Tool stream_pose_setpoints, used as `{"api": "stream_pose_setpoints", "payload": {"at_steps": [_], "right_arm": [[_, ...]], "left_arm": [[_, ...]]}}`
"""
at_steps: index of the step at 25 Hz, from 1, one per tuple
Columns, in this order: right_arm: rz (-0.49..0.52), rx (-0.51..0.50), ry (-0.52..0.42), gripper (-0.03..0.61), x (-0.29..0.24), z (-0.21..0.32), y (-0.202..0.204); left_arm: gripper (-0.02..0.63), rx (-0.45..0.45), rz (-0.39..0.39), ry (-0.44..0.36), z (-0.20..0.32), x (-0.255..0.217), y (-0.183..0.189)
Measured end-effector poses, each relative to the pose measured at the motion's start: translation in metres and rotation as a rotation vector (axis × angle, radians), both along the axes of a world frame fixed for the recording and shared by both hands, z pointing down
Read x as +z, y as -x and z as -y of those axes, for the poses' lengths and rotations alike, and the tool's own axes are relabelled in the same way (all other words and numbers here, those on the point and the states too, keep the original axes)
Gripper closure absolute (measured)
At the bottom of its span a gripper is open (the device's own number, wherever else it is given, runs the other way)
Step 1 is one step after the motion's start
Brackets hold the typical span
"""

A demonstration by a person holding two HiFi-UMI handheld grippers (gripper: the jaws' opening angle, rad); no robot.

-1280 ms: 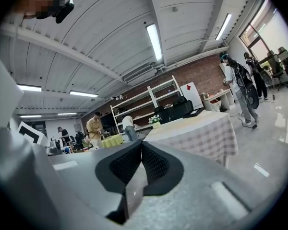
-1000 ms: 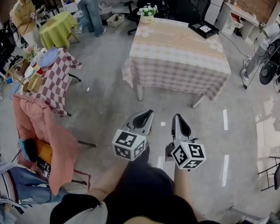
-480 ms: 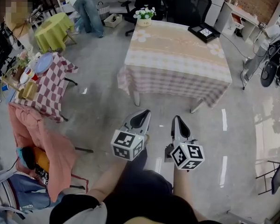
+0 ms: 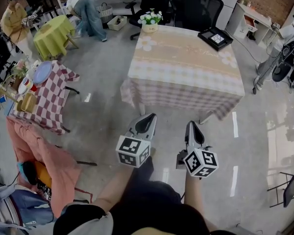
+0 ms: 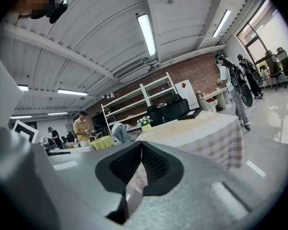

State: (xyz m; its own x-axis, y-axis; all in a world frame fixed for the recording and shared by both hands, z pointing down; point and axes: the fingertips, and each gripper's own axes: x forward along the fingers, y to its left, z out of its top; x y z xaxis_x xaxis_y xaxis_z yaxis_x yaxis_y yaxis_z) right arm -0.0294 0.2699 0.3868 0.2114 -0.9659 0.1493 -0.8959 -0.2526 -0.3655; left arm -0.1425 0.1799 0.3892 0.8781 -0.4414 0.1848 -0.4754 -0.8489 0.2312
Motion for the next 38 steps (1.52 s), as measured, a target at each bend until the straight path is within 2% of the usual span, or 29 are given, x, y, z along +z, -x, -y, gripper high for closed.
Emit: {"api": "stream_pose_setpoints", "payload": {"at_steps": [14,28,38], "right_arm": [[-0.031,0.010,0.016,0.574,-0.009,0.069,-0.031],[-0.059,0.047,0.020,0.574,-0.009,0.124,-0.051],[-0.070,0.033,0.013,0.574,-0.010,0.165,-0.056]], "left_arm": [[0.595,0.008,0.005,-0.007,0.070,-0.010,-0.034],[0.595,0.028,-0.001,-0.001,0.133,-0.006,-0.056],[0.595,0.021,-0.002,-0.002,0.171,-0.003,-0.063]]}}
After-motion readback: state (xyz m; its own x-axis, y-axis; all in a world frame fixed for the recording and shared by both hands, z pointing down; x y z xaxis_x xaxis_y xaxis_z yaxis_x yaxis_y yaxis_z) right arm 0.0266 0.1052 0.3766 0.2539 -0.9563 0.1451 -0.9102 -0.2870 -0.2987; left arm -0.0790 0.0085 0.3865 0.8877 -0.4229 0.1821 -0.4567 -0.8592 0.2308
